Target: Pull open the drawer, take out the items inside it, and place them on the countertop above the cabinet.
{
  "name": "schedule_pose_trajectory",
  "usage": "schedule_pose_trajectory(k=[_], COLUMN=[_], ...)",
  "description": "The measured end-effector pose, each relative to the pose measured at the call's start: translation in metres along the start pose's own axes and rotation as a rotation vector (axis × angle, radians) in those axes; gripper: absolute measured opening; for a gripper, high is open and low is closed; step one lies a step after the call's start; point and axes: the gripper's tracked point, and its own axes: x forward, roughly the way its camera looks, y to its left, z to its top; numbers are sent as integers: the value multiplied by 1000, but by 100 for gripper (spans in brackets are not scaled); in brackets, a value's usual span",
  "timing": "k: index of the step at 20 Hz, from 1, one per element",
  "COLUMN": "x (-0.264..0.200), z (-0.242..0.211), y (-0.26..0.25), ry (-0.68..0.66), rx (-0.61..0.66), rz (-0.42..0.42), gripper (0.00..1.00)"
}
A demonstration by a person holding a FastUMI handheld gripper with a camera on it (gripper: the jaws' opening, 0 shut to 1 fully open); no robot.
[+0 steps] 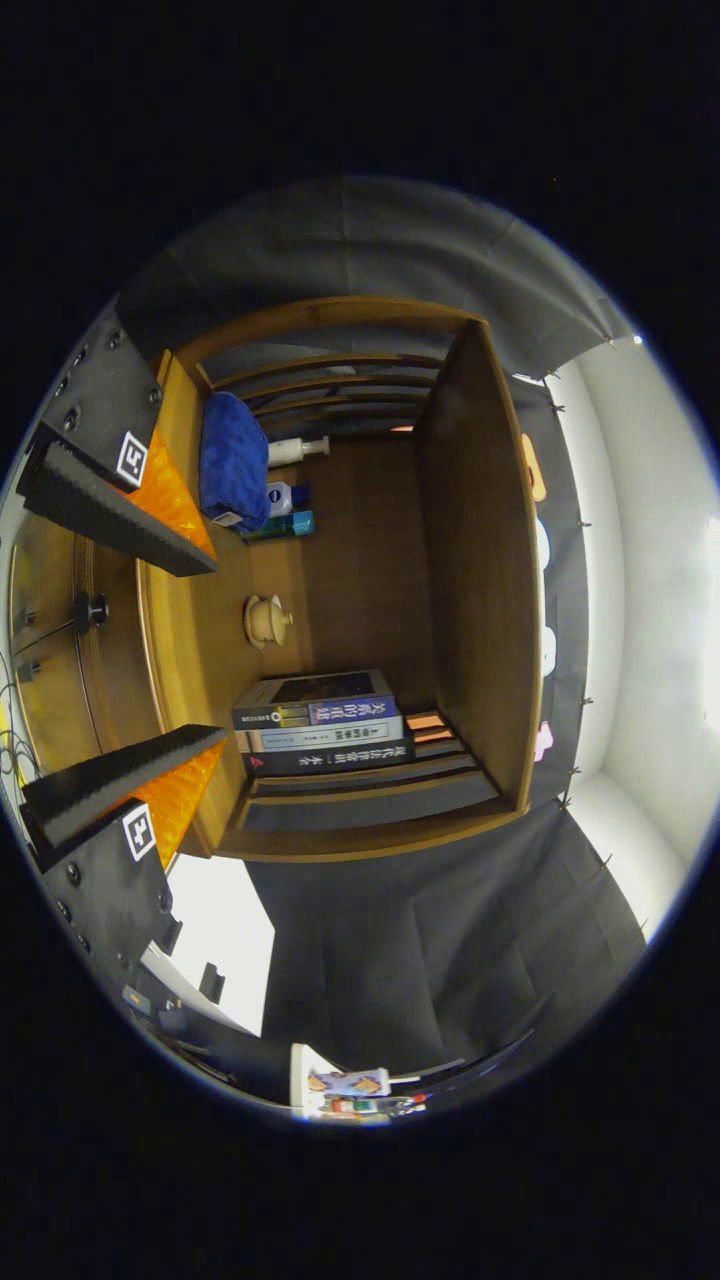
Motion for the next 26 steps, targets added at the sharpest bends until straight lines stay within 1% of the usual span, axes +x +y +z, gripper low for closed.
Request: schedule_pose_trajectory(k=[5, 9, 14, 17, 19, 25, 26], x=[11, 23, 33, 39, 41, 50, 51], z=[-68, -110, -163, -183, -187, -185, -185], y=[9, 17, 19, 22, 26, 28, 28], ry=[63, 110, 212, 256, 258, 266, 271], rx=[-17, 11, -30, -40, -48, -101, -100], rz=[28, 58, 86, 102, 122, 168, 178], gripper=[99, 99, 99, 99, 98, 54, 51])
